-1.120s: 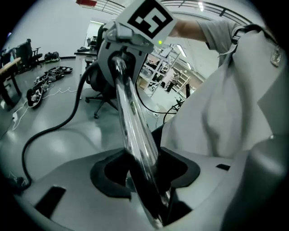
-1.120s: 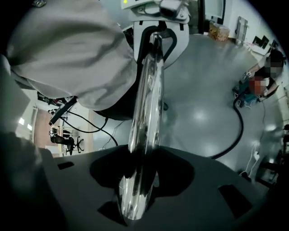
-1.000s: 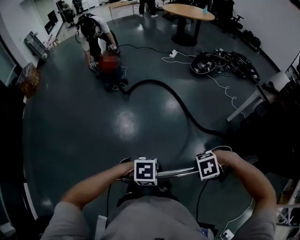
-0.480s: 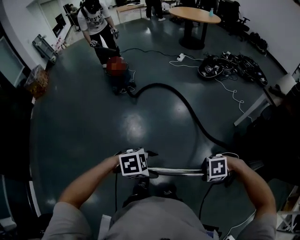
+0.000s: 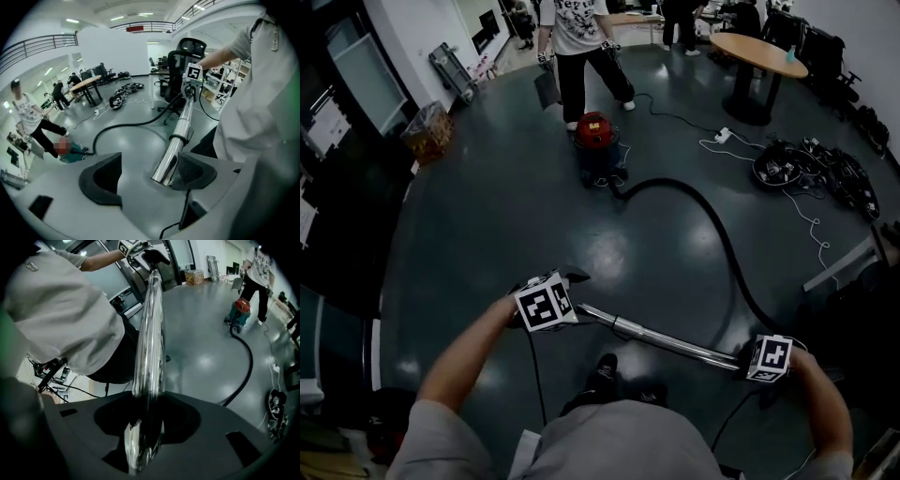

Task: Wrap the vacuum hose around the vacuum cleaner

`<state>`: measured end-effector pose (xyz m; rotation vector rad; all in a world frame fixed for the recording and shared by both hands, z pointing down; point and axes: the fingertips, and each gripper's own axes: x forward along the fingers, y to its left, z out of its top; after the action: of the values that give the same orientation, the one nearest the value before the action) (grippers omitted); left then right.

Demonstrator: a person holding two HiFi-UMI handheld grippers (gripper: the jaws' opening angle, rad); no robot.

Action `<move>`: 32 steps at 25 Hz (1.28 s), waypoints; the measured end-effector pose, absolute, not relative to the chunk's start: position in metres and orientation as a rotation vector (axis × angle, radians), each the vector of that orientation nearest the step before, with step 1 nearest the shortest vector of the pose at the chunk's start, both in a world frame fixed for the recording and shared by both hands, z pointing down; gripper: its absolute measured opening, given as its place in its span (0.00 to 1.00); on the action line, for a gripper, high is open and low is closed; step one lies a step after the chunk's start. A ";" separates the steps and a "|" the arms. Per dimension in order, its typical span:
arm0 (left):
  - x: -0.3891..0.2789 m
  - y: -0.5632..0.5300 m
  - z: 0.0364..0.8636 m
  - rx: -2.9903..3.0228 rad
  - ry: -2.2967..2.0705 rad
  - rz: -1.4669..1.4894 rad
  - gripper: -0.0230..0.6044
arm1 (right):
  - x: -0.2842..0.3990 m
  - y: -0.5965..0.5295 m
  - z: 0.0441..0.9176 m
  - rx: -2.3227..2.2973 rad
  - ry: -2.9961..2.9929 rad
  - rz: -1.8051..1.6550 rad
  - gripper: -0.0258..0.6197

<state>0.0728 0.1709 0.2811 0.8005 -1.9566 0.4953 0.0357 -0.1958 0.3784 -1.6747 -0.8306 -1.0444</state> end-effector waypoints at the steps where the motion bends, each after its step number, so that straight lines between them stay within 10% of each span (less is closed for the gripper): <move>1: 0.075 0.181 0.279 0.767 -1.977 0.475 0.64 | 0.036 -0.191 0.379 -1.678 -0.848 -1.023 0.28; 32: 0.052 0.123 0.297 1.338 -2.167 0.177 0.64 | -0.048 0.076 0.240 -1.385 -1.860 0.115 0.27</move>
<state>0.0519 0.1229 0.2966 1.3379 -2.1673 0.1771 -0.0479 0.0761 0.2400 -1.3854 -1.8604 0.1151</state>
